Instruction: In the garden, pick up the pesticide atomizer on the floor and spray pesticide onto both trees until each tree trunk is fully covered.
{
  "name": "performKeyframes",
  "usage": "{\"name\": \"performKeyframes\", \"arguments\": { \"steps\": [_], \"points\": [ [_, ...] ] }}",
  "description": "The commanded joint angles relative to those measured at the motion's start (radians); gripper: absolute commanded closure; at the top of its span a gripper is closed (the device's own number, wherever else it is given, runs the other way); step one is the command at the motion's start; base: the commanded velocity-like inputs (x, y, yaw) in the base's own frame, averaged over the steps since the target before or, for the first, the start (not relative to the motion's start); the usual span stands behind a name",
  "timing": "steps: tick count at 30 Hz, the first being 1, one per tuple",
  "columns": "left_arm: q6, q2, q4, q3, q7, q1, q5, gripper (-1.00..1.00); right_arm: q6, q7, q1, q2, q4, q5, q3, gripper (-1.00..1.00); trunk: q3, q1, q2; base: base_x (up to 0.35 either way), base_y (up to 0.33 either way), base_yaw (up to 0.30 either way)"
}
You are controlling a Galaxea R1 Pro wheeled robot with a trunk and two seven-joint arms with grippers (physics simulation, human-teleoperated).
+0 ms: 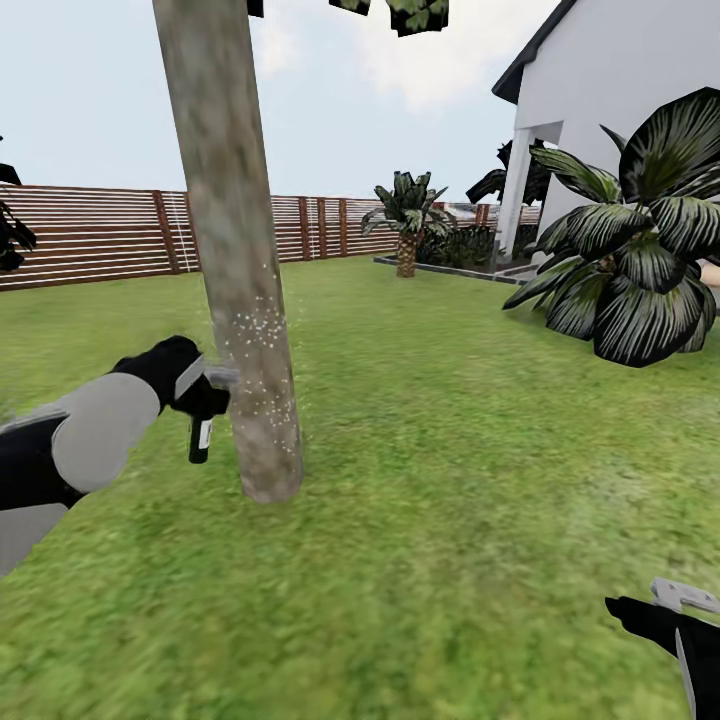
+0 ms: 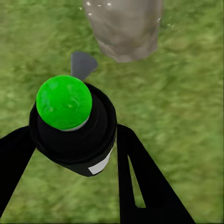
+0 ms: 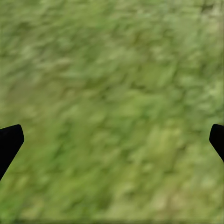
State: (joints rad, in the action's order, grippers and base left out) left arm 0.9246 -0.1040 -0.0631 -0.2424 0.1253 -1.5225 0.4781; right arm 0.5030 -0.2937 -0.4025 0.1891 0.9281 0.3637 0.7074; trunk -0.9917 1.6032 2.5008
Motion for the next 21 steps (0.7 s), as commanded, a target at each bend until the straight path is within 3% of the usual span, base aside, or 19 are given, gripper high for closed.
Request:
{"name": "performKeyframes", "arguments": {
  "steps": [1,7,21],
  "points": [
    [-0.006,0.000,0.000,-0.002,0.008,0.012,0.013,1.00,0.003,-0.009,-0.001,0.000,0.002,0.011,0.003,-1.00,-0.001,-0.001,0.001,0.000,0.000,0.000],
    [-0.089,0.000,0.004,-0.002,0.008,0.109,0.013,1.00,0.002,-0.009,-0.001,0.000,0.002,0.011,0.003,-1.00,-0.001,-0.001,0.001,0.000,0.000,0.000],
    [-0.358,-0.001,0.004,-0.006,0.007,0.353,0.006,1.00,0.002,-0.009,-0.001,-0.001,0.002,0.012,0.001,-1.00,-0.001,-0.001,0.001,0.000,0.000,0.000]
  ]
}}
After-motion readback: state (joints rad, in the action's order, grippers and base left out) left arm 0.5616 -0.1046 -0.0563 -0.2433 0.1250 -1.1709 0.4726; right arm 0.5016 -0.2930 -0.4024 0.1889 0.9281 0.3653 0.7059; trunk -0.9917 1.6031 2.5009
